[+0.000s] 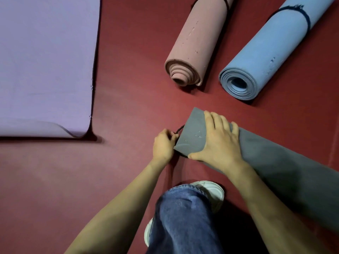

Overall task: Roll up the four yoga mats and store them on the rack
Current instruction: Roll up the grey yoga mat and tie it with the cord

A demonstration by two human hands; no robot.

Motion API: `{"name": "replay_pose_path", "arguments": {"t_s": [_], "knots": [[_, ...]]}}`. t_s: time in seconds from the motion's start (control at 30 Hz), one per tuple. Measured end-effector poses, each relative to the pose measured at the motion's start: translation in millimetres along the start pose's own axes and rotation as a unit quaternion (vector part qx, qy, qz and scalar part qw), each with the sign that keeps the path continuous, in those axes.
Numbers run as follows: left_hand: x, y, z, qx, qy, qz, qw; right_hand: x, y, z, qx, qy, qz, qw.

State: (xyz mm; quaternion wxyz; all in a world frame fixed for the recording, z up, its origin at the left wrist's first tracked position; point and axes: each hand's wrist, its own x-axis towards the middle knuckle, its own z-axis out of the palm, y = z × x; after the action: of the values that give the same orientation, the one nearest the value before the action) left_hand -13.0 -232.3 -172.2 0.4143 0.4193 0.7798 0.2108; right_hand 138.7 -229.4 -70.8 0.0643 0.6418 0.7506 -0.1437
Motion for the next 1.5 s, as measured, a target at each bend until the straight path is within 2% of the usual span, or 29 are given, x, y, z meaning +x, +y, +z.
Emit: {"name": "replay_pose_path", "arguments": {"t_s": [0.07,0.17,0.23,0.27,0.37,0.4,0.5,0.6,0.67,0.77,0.87,0.97,1.07,1.23,1.43,1.5], "knots": [[0.2,2.2,-5.3,-0.099,-0.018,-0.048,0.994,3.4,0.3,5.6,0.001,-0.007,-0.003,1.0],[-5.0,11.2,-17.6,-0.306,-0.046,-0.137,0.941,13.1,5.7,5.7,0.012,-0.007,-0.005,1.0],[-15.6,22.3,-24.5,-0.368,-0.088,-0.182,0.908,18.6,10.2,2.8,0.03,-0.012,-0.006,0.999],[-21.9,27.4,-28.0,-0.366,-0.111,-0.199,0.902,21.2,12.1,0.9,0.04,-0.016,-0.007,0.999],[-38.7,41.7,-35.3,-0.304,-0.201,-0.21,0.907,29.8,17.3,-4.5,0.06,-0.029,-0.005,0.998],[-41.1,47.0,-36.9,-0.295,-0.205,-0.205,0.91,32.1,19.0,-5.9,0.067,-0.034,-0.002,0.997],[-37.0,62.7,-40.3,-0.263,-0.151,-0.158,0.94,35.4,21.0,-7.4,0.076,-0.044,0.004,0.996],[-31.3,82.7,-38.7,-0.256,-0.11,-0.064,0.958,31.8,18.0,-3.9,0.067,-0.032,0.006,0.997],[-32.6,96.6,-33.1,-0.259,-0.084,0.002,0.962,27.3,15.7,-0.2,0.062,-0.013,0.003,0.998],[-32.3,102.7,-21.5,-0.248,-0.065,0.056,0.965,18.8,9.0,4.7,0.044,0.007,0.006,0.999],[-22.6,100.3,-13.1,-0.209,-0.065,0.061,0.974,9.1,-0.3,14.4,0.009,0.049,0.018,0.999],[-12.4,102.8,-9.3,-0.2,-0.049,0.039,0.978,2.3,-4.3,23.7,0.027,0.096,0.029,0.995],[-2.0,107.7,-7.3,-0.159,-0.041,0.031,0.986,0.0,-4.0,25.3,0.031,0.108,0.022,0.993],[8.5,118.5,-7.4,-0.047,-0.047,0.076,0.995,6.2,-0.9,17.1,0.008,0.042,0.009,0.999],[19.4,129.9,2.6,0.134,-0.01,0.132,0.982,7.5,-1.4,13.8,0.0,0.029,0.011,1.0],[24.7,133.5,5.5,0.148,-0.005,0.118,0.982,6.7,-1.4,14.8,0.005,0.026,0.008,1.0]]}}
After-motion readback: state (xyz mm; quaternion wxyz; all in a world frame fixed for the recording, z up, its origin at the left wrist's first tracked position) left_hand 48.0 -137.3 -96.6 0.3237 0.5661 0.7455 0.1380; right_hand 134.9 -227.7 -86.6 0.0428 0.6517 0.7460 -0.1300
